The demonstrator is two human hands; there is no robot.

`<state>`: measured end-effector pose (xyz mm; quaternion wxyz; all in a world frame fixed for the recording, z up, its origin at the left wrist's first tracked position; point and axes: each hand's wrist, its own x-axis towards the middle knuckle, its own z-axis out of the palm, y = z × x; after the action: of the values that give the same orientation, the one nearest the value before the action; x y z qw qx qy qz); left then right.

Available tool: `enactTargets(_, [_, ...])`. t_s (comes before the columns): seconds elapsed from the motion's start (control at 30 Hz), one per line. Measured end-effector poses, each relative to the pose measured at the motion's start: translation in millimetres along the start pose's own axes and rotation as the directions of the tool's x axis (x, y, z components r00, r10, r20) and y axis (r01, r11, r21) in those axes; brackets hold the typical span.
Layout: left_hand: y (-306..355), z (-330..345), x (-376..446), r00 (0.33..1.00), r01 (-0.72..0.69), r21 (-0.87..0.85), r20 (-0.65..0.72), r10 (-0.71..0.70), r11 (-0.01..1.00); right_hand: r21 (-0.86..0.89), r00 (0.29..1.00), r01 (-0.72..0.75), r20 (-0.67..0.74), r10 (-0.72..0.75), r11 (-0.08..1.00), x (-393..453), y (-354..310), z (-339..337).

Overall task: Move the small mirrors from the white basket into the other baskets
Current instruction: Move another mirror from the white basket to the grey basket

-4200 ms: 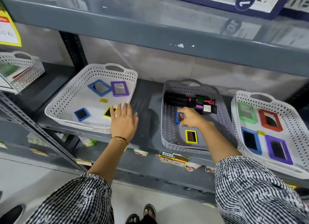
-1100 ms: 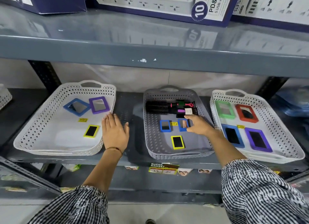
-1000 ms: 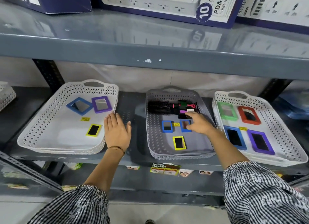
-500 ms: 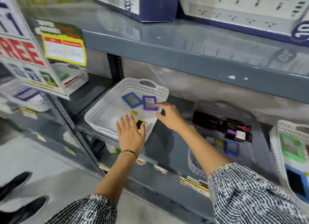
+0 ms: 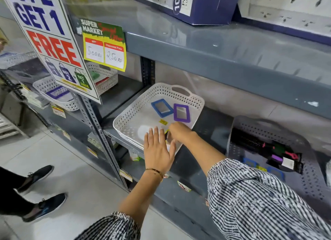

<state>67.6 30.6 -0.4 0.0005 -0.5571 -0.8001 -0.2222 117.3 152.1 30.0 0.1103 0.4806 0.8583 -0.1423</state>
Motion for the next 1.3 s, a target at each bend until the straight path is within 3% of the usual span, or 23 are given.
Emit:
enactTargets(0.37, [-1.4, -2.1, 0.2, 0.999, -0.016, 0.009, 0.043, 0.015, 1.0, 0.036, 1.0, 0.018, -0.008, -0.018, 0.999, -0.5, 2.3, -0.8])
enactTargets(0.6, [-1.7, -9.7, -3.0, 0.99, -0.112, 0.004, 0.086, 0.111, 0.994, 0.313, 0.946, 0.092, -0.323, 0.015, 0.945, -52.7, 30.5, -33.5])
enactTargets(0.77, [17.6, -16.8, -7.5, 0.98, -0.189, -0.134, 0.031, 0.195, 0.973, 0.392, 0.858, -0.032, -0.461, 0.227, 0.919, -115.7, 84.0, -40.5])
enactTargets(0.93, [74.7, -14.4, -28.4, 0.936, -0.317, -0.262, 0.069, 0.345, 0.912, 0.409, 0.871, -0.206, -0.338, 0.357, 0.889, -183.2, 134.2, -13.1])
enactTargets(1.17, [129.6, 12.0, -80.1, 0.751, -0.548, -0.386, 0.164, 0.64, 0.742, 0.362, 0.872, -0.4, -0.134, 0.471, 0.842, -243.3, 177.1, 36.7])
enactTargets(1.3, [130.6, 23.8, -95.9, 0.763, -0.532, -0.367, 0.184, 0.62, 0.763, 0.306, 0.879, -0.449, -0.017, 0.476, 0.84, -252.4, 190.3, 56.5])
